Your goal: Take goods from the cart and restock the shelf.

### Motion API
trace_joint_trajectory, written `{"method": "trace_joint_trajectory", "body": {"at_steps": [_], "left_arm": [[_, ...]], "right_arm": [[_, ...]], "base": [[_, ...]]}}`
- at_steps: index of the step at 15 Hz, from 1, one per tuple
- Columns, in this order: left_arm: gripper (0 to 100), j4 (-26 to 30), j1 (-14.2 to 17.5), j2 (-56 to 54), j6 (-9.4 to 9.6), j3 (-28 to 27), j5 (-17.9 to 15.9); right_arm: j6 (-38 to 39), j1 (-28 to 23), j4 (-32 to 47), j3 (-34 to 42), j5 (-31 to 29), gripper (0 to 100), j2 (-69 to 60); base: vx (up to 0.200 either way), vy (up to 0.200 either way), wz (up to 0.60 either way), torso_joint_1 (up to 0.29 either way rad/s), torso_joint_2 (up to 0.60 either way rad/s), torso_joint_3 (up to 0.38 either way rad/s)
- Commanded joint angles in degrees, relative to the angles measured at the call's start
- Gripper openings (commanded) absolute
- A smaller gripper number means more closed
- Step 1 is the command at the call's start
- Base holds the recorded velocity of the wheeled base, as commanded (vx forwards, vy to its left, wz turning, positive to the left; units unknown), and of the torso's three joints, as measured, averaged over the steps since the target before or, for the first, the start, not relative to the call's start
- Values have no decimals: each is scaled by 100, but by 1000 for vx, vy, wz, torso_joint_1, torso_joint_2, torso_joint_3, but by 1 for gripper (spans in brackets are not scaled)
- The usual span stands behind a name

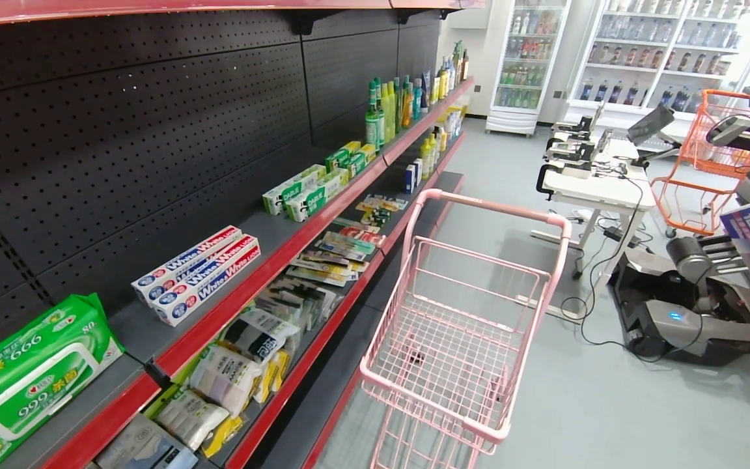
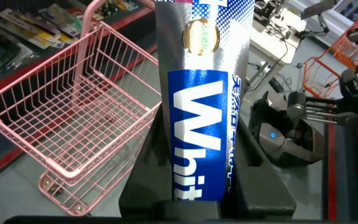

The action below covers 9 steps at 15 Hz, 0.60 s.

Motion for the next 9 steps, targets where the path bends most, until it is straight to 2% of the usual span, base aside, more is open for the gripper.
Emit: {"method": "trace_joint_trajectory", "body": {"at_steps": [1,9], "left_arm": [[100,-1,-1,7,2,0,6],[100,-1,-1,7,2,0,-3]], "right_arm": [[1,3,1,-12,0,0,48],[-175,3,1,-12,0,0,57]], "base": [[0,0,0,119,-256,-139],[0,0,0,86,-172,-89]]}}
